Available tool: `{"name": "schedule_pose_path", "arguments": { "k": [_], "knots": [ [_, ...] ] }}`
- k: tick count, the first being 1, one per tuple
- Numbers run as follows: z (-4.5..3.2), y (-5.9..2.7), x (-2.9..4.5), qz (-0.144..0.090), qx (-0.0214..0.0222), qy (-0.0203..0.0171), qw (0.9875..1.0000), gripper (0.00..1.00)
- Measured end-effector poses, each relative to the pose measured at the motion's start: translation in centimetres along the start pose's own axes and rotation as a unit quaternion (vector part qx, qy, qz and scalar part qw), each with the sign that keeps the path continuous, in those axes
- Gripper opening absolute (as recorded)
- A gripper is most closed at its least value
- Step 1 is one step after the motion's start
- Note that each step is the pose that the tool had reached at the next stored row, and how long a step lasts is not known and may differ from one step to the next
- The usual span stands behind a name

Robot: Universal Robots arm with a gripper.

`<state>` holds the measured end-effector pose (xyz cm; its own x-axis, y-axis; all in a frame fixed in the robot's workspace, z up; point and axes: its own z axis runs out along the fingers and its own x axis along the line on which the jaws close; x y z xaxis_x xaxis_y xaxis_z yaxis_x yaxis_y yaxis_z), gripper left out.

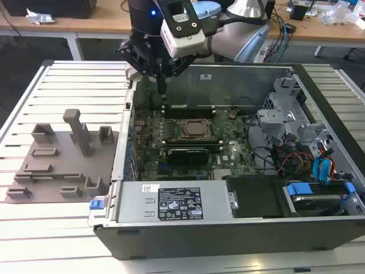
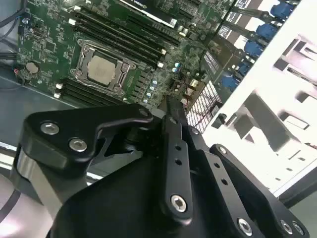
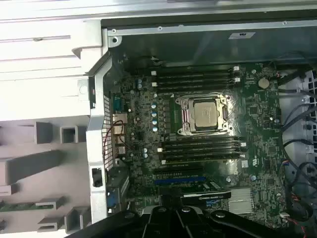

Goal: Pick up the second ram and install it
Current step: 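Reach for the second ram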

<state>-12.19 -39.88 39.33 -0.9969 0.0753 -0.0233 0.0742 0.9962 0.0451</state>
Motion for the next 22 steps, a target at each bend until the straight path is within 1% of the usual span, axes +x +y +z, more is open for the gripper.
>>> {"name": "schedule_pose_path", "arguments": {
  "k": [1,2,3,5,7,10,12,13,17,19,21,22],
  "knots": [
    [-0.02,-0.06,0.86,0.000,0.0000,0.0000,1.0000,0.10],
    [-0.04,-0.11,1.45,0.000,0.0000,-0.0001,1.0000,0.10],
    [-0.06,-0.17,2.28,0.000,0.0000,-0.0001,1.0000,0.10],
    [-0.11,-0.31,4.18,0.000,0.0000,-0.0003,1.0000,0.10],
    [-0.14,-0.41,5.48,0.000,0.0000,-0.0003,1.0000,0.10],
    [-0.18,-0.52,6.94,0.000,0.0000,-0.0003,1.0000,0.10],
    [-0.21,-0.65,8.68,0.000,0.0000,-0.0003,1.0000,0.10],
    [-0.22,-0.69,9.21,0.000,-0.0001,-0.0003,1.0000,0.10],
    [-0.26,-0.81,10.88,0.000,0.0000,-0.0003,1.0000,0.10],
    [-0.27,-0.89,11.95,0.000,0.0000,-0.0003,1.0000,0.10],
    [-0.28,-0.94,12.54,0.000,0.0000,-0.0003,1.0000,0.10],
    [-0.29,-0.97,13.01,0.000,0.0000,-0.0003,1.0000,0.10]
  ]
}}
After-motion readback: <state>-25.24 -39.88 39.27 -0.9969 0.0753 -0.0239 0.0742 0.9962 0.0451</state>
